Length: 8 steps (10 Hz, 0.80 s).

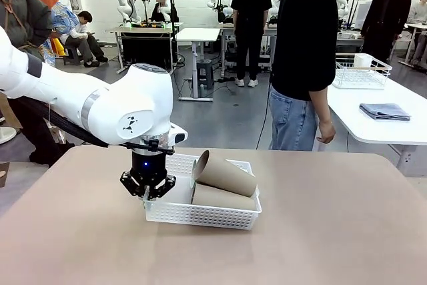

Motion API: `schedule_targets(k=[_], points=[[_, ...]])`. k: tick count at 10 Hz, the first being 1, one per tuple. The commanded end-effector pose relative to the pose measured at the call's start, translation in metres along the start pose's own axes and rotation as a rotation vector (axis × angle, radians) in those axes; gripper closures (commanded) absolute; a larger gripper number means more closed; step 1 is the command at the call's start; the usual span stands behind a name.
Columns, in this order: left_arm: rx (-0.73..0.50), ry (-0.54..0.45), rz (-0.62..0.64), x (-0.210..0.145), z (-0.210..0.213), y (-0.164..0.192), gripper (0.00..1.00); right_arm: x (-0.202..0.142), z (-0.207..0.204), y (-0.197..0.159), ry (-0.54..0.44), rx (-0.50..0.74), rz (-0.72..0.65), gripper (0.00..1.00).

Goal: Clean and organize the cups into the basket.
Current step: Move the Organizing basket back to the left side of the table.

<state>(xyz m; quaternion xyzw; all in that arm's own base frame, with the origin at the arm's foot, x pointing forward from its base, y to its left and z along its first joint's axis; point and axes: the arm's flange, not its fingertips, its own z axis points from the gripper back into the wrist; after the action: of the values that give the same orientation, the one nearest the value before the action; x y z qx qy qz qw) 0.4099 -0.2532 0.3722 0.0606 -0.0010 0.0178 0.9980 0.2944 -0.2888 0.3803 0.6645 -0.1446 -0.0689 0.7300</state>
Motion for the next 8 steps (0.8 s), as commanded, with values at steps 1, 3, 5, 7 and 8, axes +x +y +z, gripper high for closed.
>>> schedule_targets(k=[1, 3, 5, 7, 8], points=[[-0.01, 0.001, 0.0, 0.0003, 0.0015, -0.0047, 0.96, 0.0023, 0.0053, -0.0039, -0.009, -0.01, 0.002, 0.0], [-0.01, 0.001, 0.0, 0.0003, 0.0015, -0.0047, 0.96, -0.0005, 0.003, -0.0012, -0.007, -0.005, -0.003, 0.0], [-0.01, 0.001, 0.0, 0.0003, 0.0015, -0.0047, 0.96, -0.0005, 0.003, -0.0012, -0.007, -0.005, -0.003, 0.0], [-0.01, 0.001, 0.0, 0.0003, 0.0015, -0.0047, 0.96, -0.0005, 0.003, -0.0012, -0.007, -0.005, -0.003, 0.0], [-0.01, 0.001, 0.0, 0.0003, 0.0015, -0.0047, 0.96, -0.0005, 0.003, -0.0012, -0.007, -0.005, -0.003, 0.0]])
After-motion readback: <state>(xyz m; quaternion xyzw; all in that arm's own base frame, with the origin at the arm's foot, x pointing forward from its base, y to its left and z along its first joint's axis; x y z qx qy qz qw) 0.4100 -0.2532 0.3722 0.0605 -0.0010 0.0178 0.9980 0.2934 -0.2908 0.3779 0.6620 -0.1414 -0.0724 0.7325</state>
